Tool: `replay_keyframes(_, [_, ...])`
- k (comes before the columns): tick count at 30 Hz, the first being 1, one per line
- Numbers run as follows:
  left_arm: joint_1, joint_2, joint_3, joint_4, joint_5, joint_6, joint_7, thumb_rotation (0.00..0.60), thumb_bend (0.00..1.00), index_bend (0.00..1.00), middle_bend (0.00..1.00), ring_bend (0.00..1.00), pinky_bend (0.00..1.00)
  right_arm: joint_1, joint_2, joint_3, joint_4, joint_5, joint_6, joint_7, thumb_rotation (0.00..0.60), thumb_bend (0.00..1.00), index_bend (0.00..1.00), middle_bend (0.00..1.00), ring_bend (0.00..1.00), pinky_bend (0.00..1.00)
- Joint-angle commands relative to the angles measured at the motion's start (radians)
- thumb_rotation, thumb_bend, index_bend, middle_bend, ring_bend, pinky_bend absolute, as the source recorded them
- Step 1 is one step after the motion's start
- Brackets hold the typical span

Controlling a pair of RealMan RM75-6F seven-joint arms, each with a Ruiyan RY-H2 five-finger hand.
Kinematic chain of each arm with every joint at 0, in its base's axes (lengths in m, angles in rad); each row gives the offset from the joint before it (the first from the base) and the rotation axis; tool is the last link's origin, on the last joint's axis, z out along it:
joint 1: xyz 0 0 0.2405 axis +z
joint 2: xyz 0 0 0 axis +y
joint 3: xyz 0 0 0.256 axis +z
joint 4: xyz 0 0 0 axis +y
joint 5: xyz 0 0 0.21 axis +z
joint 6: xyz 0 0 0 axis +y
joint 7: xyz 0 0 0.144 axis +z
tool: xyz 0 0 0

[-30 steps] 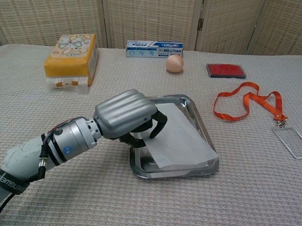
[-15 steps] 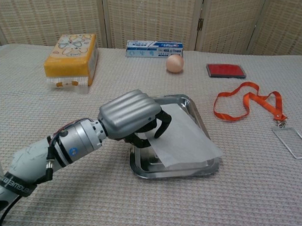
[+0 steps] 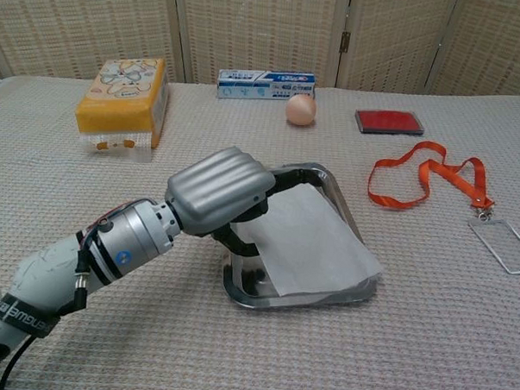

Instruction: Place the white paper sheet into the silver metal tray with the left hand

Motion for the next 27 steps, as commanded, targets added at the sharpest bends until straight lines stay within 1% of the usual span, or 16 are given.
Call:
replay_keyframes(1, [0.001, 0.042, -0.007, -0.061, -0.001, 0.017, 0.047, 0.6, 0.23, 0.18, 1.0, 1.0, 1.0, 0.003, -0.002, 0.0, 0.001, 0.001, -0.006, -0.006, 0.6, 0.44, 0.0, 0.0, 0.0, 0.0])
replay_keyframes(6, [0.003, 0.103, -0.022, -0.179, -0.01, 0.011, 0.134, 0.6, 0.23, 0.18, 1.0, 1.0, 1.0, 0.005, -0.007, -0.004, -0.008, -0.016, -0.007, -0.026, 0.6, 0.45, 0.0, 0.0, 0.0, 0.0])
replay_keyframes(9, [0.003, 0.118, -0.027, -0.212, -0.021, -0.021, 0.173, 0.6, 0.23, 0.18, 1.0, 1.0, 1.0, 0.005, -0.01, -0.007, -0.012, -0.028, -0.001, -0.036, 0.6, 0.45, 0.0, 0.0, 0.0, 0.0])
replay_keyframes(12, [-0.003, 0.116, -0.032, -0.212, -0.03, -0.05, 0.194, 0.6, 0.23, 0.18, 1.0, 1.0, 1.0, 0.007, -0.01, -0.006, -0.012, -0.025, -0.005, -0.037, 0.6, 0.44, 0.0, 0.0, 0.0, 0.0])
replay_keyframes(17, [-0.018, 0.103, -0.052, -0.181, -0.054, -0.107, 0.227, 0.6, 0.23, 0.18, 1.0, 1.0, 1.0, 0.007, -0.005, 0.0, -0.007, -0.008, -0.005, -0.019, 0.6, 0.45, 0.0, 0.0, 0.0, 0.0])
replay_keyframes(21, [-0.022, 0.103, -0.056, -0.185, -0.058, -0.12, 0.237, 0.6, 0.23, 0.18, 1.0, 1.0, 1.0, 0.004, -0.002, 0.002, -0.004, -0.001, -0.001, -0.009, 0.6, 0.44, 0.0, 0.0, 0.0, 0.0])
replay_keyframes(24, [-0.023, 0.114, -0.056, -0.208, -0.057, -0.122, 0.264, 0.6, 0.23, 0.17, 1.0, 1.0, 1.0, 0.003, -0.002, 0.0, -0.004, -0.006, 0.0, -0.01, 0.6, 0.44, 0.0, 0.0, 0.0, 0.0])
replay_keyframes(27, [-0.016, 0.144, -0.06, -0.267, -0.054, -0.107, 0.327, 0.6, 0.22, 0.17, 1.0, 1.0, 1.0, 0.002, -0.002, -0.003, -0.006, -0.015, 0.003, -0.014, 0.6, 0.44, 0.0, 0.0, 0.0, 0.0])
